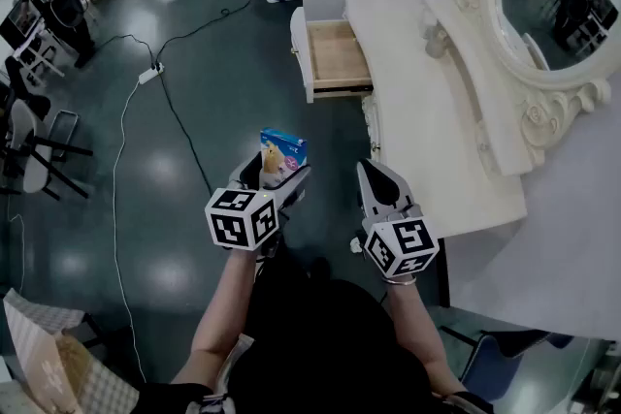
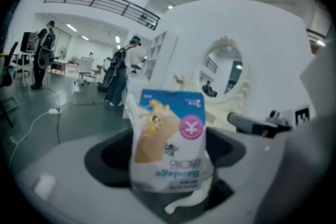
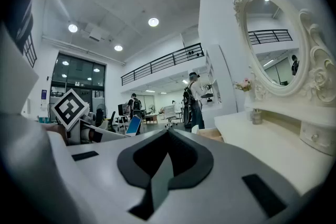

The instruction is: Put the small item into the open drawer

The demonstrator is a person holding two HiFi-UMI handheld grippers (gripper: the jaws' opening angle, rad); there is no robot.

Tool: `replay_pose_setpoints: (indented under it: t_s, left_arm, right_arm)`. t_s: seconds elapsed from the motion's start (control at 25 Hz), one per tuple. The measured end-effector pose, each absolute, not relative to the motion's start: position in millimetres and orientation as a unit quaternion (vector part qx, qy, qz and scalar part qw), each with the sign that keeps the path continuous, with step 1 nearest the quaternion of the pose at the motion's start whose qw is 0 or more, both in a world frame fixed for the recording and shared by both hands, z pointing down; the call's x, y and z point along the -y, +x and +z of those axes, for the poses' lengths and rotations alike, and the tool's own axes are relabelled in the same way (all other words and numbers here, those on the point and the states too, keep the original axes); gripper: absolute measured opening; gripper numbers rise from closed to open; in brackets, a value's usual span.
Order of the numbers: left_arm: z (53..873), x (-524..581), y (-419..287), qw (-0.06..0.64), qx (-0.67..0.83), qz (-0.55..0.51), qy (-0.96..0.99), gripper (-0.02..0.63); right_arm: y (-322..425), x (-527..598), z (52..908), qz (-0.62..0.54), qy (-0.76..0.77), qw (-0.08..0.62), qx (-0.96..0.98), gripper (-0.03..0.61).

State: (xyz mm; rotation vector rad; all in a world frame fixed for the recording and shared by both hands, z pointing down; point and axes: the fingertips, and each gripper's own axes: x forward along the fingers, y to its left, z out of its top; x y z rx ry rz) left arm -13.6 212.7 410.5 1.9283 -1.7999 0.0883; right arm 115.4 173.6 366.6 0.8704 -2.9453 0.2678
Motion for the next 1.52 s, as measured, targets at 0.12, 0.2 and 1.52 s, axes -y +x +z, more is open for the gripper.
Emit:
replay_pose_setpoints:
  t_s: [0.12, 0.2, 1.52]
  left_arm:
    - [412, -212, -14, 0.248, 0.661, 0.035, 0.708, 0.435]
    - [412, -213, -14, 0.249, 0.661, 0.036, 0.707, 0.434]
    - [427, -86, -86, 0.25, 0.633, 0.052, 0.73, 0.434]
  right_arm:
    - [115, -173, 368, 0.089, 0.283, 0.028, 0.955, 0.0]
    - [115, -174, 368, 0.091, 0.28, 0.027, 0.955, 0.0]
    - [39, -64, 375, 0.102, 0.3, 0.027, 0.948, 0.0]
